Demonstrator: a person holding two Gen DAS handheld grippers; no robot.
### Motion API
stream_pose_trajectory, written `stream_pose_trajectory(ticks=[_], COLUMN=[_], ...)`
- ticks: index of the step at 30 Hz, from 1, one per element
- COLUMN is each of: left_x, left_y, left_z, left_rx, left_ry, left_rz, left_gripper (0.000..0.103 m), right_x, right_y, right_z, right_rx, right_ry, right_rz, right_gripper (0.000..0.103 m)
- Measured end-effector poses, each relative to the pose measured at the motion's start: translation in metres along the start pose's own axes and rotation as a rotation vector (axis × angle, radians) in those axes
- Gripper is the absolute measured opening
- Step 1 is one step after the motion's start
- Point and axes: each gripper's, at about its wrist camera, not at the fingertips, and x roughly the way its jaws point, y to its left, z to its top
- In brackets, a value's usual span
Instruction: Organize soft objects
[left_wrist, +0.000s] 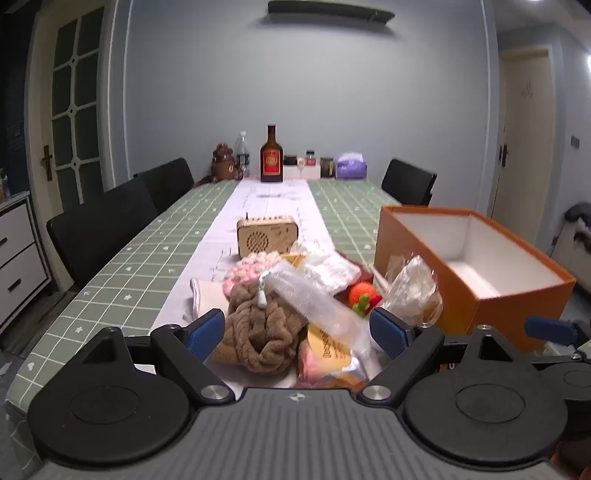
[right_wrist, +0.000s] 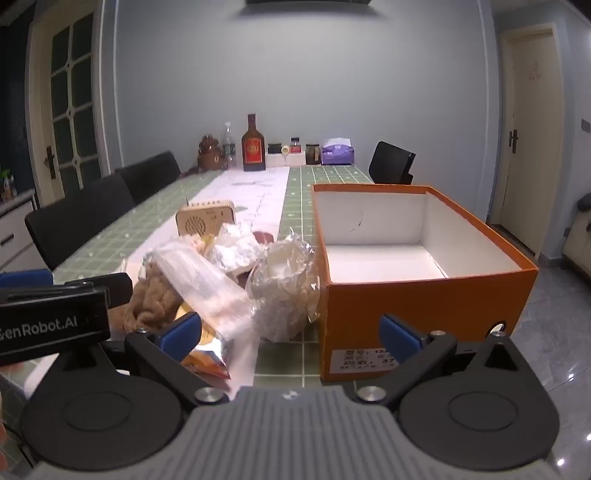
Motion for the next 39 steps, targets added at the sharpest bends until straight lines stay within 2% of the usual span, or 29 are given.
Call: stream_pose_trajectory(ticks=[3, 5, 6, 8, 12, 18, 23, 39], left_x=[0.009, 0.012, 0.008, 0.003, 0.004, 0.007, 0.007, 0.013], left_y=[-0.008, -0.007, -0.003, 0.001, 0.001, 0.0, -0.002, 0.0], left_z=[0.004, 0.01, 0.007, 0.006, -0.002, -0.003, -0.004, -0.006], left_rx=[0.017, 0.0, -0.009, -0.014, -0.007, -0.018, 0.008, -0.019], left_ry=[0.049, 0.059, 0.021, 0.004, -0.026, -0.024, -0.026, 0.013], left_rz=[0.02, 0.003, -0.007, -0.017, -0.029, -0.039, -0.01, -0.026], left_gripper=[0.096, 0.096, 0.096, 0.095, 0.091, 0.091, 0.091, 0.092], right_x=[0.003, 0.008, 0.009, 0.009, 0.009, 0.009, 0.009, 0.011], right_y=[0.003, 0.006, 0.007, -0.001, 0.0, -0.002, 0.0, -0.001], right_z=[-0.003, -0.002, -0.001, -0.003, -0.005, -0.006, -0.006, -0.006], right_rx=[-0.006, -0.009, -0.011, 0.022, 0.033, 0.03, 0.015, 0.026], right_ry=[0.021, 0.041, 0.041, 0.025, 0.022, 0.019, 0.021, 0.048], right_rz=[-0.006, -0.016, -0.012, 0.014, 0.013, 0.006, -0.006, 0.033], right_gripper=[0.1, 0.1, 0.1, 0.1, 0.1, 0.1, 0.1, 0.1])
